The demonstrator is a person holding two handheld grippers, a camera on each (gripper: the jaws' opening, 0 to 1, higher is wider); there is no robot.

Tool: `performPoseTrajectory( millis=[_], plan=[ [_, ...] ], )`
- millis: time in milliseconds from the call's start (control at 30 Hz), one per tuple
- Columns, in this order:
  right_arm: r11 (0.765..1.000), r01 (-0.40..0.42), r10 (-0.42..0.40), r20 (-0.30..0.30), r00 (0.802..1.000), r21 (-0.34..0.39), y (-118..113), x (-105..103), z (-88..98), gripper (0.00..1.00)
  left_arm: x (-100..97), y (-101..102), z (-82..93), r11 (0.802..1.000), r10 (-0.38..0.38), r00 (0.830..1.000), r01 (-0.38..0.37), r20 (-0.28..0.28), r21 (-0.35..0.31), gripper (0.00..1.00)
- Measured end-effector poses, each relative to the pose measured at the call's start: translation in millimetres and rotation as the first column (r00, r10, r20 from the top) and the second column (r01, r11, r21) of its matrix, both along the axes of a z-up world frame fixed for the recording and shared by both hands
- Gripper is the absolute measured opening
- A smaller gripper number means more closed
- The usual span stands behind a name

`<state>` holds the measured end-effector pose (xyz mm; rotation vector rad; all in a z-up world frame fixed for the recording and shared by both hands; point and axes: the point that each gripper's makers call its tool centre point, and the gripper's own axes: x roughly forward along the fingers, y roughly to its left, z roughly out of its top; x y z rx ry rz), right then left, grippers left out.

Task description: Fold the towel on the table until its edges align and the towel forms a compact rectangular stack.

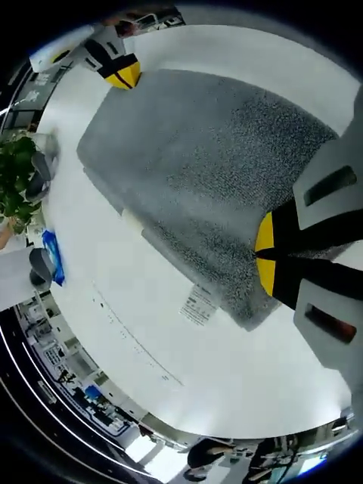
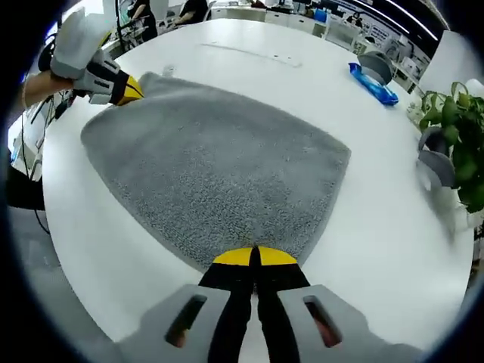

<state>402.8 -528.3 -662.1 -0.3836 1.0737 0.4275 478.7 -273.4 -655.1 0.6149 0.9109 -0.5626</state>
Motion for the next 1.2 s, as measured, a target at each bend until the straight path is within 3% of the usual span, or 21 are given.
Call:
performPoseTrajectory(
  millis=[200, 467, 900, 1200],
  plan=[
    [1.000, -0.010, 0.010, -0.030, 1.000, -0.007, -3, 5, 0.5, 0.00, -20.2, 4, -0.8, 1.000, 0.019, 0.999, -0.020, -0.034, -0.015, 0.01],
    [0.993, -0.093, 0.089, -0.061, 0.994, -0.069, -5, 17, -0.6, 0.00, -37.5, 4, -2.4, 0.998, 0.053, 0.995, -0.056, -0.084, -0.036, 0.01],
    [0.979, -0.176, 0.166, -0.096, 0.981, -0.105, -8, 29, -1.7, 0.00, -73.4, -1, -3.6, 1.000, -0.020, 0.990, 0.022, -0.139, 0.017, 0.01],
    [0.968, -0.212, 0.200, -0.092, 0.975, -0.138, -9, 39, -2.4, 0.00, -88.9, -5, -4.2, 1.000, -0.020, 0.983, 0.020, -0.181, -0.002, 0.01]
  ],
)
